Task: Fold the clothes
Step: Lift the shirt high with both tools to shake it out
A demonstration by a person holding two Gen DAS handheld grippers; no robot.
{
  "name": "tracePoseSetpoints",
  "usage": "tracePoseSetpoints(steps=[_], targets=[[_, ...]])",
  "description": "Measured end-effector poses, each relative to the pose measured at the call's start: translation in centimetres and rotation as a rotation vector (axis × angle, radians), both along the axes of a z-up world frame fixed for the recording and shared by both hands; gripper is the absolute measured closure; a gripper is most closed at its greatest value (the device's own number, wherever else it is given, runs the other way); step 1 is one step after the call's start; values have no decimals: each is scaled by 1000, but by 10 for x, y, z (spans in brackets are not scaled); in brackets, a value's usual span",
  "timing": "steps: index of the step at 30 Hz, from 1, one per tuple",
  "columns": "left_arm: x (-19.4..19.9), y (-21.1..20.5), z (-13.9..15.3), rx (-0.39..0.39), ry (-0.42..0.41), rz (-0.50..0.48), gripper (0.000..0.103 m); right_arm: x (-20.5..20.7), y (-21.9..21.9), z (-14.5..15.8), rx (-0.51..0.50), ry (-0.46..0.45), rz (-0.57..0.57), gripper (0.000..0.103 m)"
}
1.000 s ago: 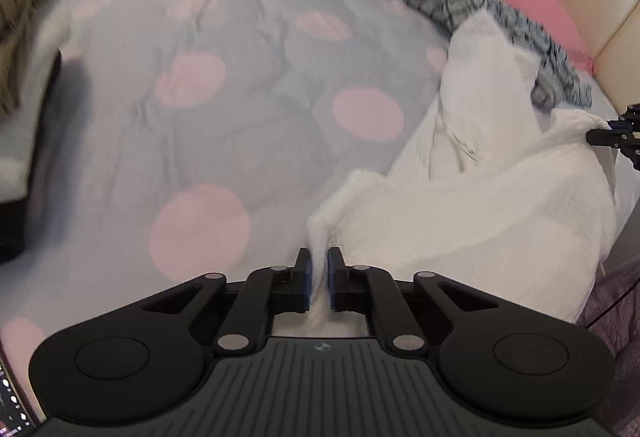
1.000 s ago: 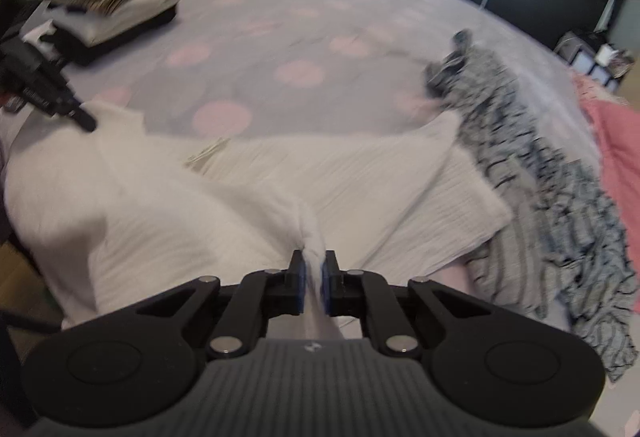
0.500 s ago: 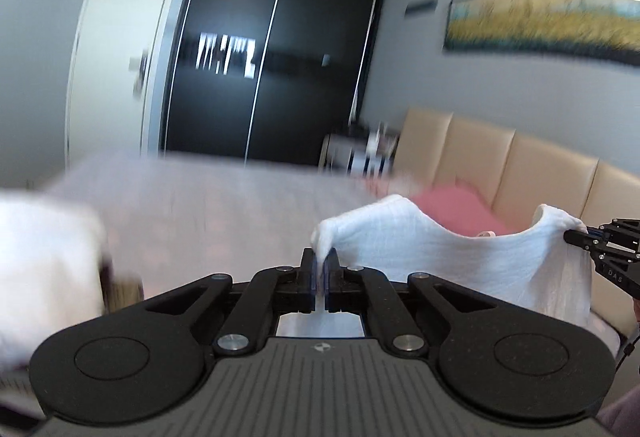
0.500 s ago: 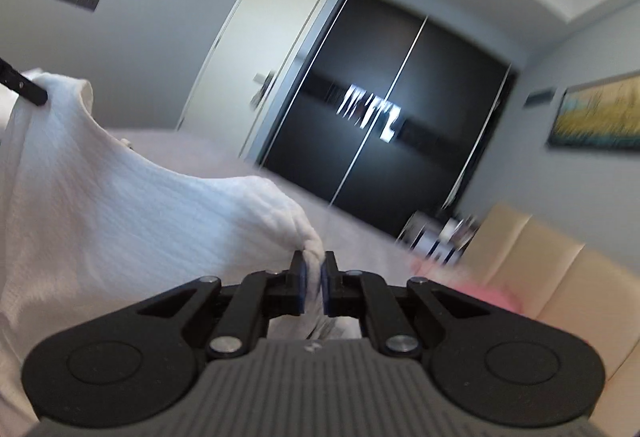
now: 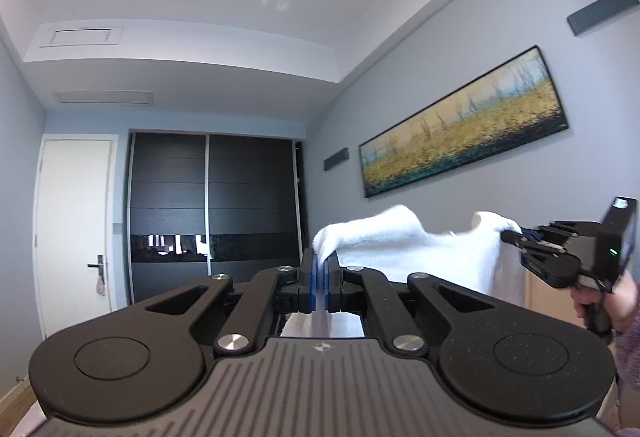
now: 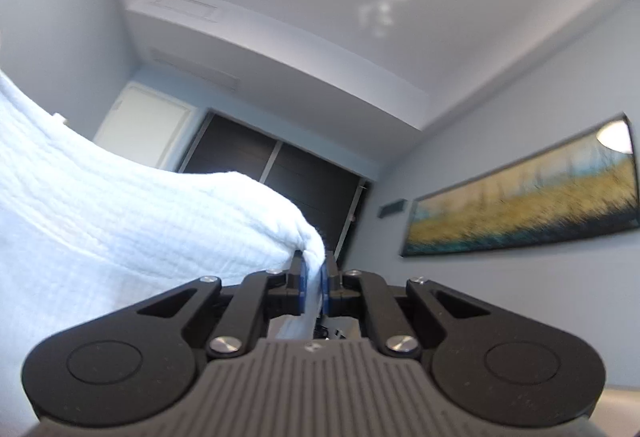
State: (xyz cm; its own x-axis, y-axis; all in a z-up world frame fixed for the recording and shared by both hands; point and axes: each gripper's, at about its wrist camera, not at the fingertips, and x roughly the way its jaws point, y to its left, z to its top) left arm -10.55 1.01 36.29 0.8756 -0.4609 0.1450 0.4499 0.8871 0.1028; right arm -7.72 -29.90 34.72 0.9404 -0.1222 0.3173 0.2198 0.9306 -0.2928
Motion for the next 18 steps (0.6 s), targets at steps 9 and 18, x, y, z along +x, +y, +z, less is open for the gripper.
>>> tracePoseSetpoints(steps=[9,18], targets=[[-3,31,8,-75,-10,196,102,-42,17,-1,-41,-70,128,95],[-76,25,10,-61,-207,195,102,-95,19,-12,-21,-200,190,94]])
